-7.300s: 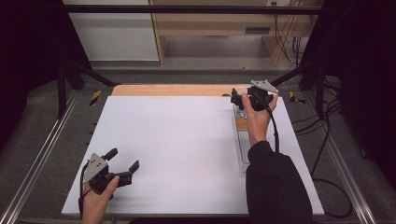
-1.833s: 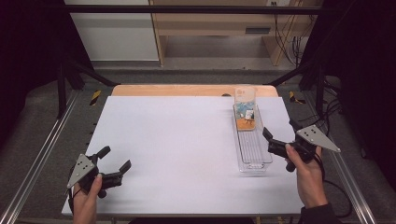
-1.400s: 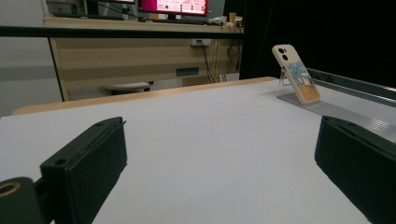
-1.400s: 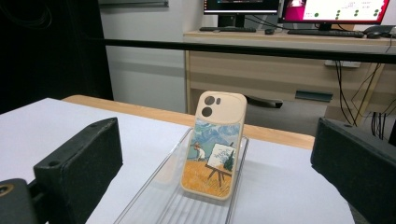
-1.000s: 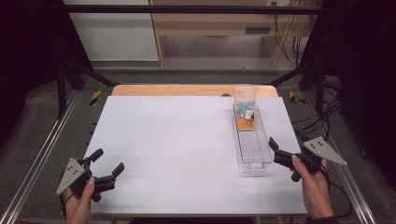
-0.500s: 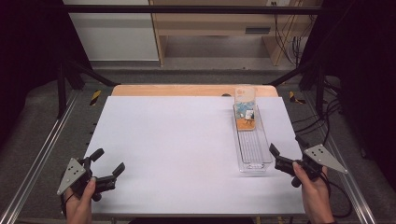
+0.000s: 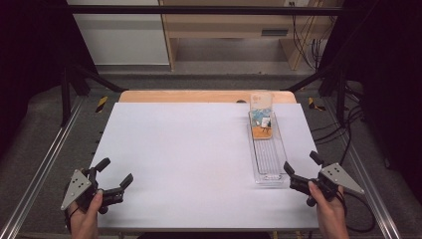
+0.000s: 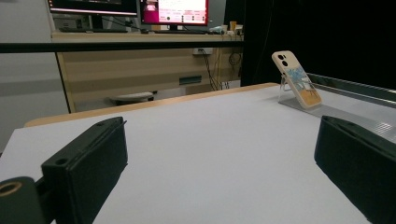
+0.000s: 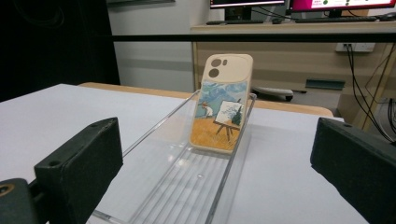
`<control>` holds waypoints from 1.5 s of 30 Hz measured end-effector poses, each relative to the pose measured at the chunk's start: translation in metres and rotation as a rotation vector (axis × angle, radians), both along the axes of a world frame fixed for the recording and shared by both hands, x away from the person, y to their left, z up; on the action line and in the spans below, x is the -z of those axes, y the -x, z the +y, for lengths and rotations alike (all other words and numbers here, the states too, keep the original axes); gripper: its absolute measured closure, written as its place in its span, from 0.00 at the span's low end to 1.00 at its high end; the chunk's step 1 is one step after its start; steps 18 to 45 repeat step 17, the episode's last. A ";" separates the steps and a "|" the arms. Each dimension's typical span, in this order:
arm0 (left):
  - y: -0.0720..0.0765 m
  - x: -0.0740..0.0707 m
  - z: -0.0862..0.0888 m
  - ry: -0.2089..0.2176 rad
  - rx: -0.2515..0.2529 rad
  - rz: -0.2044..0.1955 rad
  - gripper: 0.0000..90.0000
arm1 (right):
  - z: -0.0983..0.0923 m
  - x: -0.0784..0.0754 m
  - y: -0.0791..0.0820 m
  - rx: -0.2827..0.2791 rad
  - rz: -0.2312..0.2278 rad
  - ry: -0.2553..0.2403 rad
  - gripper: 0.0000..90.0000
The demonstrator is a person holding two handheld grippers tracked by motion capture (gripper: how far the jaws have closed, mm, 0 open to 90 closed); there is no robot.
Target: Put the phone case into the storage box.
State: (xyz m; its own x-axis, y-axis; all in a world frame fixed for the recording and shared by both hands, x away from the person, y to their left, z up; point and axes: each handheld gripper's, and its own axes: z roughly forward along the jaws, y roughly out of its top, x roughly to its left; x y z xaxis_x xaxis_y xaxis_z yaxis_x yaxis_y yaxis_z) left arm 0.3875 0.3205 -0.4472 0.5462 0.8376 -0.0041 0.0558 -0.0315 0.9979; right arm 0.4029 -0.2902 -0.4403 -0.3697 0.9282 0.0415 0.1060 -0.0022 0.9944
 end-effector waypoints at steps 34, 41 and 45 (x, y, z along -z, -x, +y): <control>-0.002 0.003 0.001 0.013 -0.032 0.028 0.02 | 0.019 0.021 0.002 -0.057 -0.001 0.073 0.04; -0.002 0.003 0.001 0.013 -0.032 0.028 0.02 | 0.019 0.021 0.002 -0.057 -0.001 0.073 0.04; -0.002 0.003 0.001 0.013 -0.032 0.028 0.02 | 0.019 0.021 0.002 -0.057 -0.001 0.073 0.04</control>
